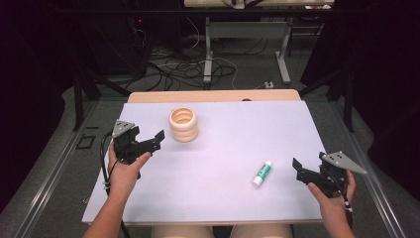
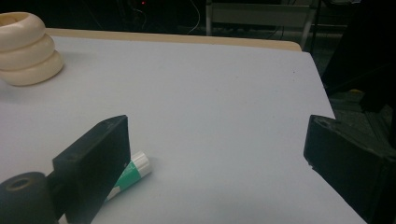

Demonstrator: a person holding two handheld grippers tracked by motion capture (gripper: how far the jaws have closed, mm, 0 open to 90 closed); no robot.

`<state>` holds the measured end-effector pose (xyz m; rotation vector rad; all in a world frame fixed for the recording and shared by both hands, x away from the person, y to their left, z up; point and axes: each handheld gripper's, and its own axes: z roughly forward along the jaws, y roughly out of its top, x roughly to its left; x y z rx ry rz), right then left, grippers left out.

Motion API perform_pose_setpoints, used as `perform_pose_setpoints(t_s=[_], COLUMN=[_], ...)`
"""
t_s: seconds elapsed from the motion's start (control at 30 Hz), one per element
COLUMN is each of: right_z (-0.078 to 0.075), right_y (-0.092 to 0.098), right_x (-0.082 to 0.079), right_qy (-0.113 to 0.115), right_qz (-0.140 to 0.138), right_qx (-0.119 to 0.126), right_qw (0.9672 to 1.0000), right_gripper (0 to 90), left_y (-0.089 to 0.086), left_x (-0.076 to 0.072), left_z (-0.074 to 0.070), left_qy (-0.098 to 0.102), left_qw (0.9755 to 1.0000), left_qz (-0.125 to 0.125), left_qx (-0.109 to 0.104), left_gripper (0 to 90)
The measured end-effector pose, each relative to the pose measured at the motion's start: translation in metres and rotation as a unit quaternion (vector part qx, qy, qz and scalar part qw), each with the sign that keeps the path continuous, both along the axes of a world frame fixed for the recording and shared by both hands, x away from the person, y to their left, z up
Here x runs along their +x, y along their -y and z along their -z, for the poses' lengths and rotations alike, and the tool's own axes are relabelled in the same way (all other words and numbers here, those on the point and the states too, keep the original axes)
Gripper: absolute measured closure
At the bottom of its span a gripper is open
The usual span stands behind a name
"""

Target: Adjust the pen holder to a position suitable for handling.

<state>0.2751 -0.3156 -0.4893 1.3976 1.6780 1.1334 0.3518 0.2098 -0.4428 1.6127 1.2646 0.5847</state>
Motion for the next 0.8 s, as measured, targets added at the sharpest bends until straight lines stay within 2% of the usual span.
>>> perform_pose_setpoints(t_s=[0.07, 0.1, 0.27, 0.43, 0.53, 0.8], right_z=[0.000, 0.001, 0.001, 0.001, 0.001, 0.002], right_y=[0.000, -0.001, -0.001, -0.002, -0.002, -0.002], right_x=[0.000, 0.001, 0.001, 0.001, 0.001, 0.001], right_qy=[0.001, 0.010, 0.000, -0.001, -0.002, 0.000], right_qz=[-0.001, 0.001, -0.003, -0.005, -0.003, -0.006], right_qx=[0.002, 0.004, 0.002, 0.003, 0.005, 0.009], right_qw=[1.0000, 0.9999, 1.0000, 1.0000, 1.0000, 0.9999], right_gripper=[6.6, 6.6, 7.2, 7.5, 7.6, 7.9], left_y=[0.002, 0.004, 0.011, 0.015, 0.019, 0.025], left_x=[0.005, 0.007, 0.022, 0.031, 0.037, 0.054], left_z=[-0.002, -0.003, -0.008, -0.009, -0.010, -0.011], left_qy=[-0.002, -0.006, -0.018, -0.026, -0.030, -0.037], left_qw=[1.0000, 1.0000, 0.9998, 0.9995, 0.9991, 0.9985], left_qz=[-0.001, -0.003, -0.002, -0.004, -0.006, -0.011], left_qx=[0.004, 0.004, 0.013, 0.018, 0.028, 0.039], left_gripper=[6.1, 6.1, 7.3, 9.5, 15.6, 16.8])
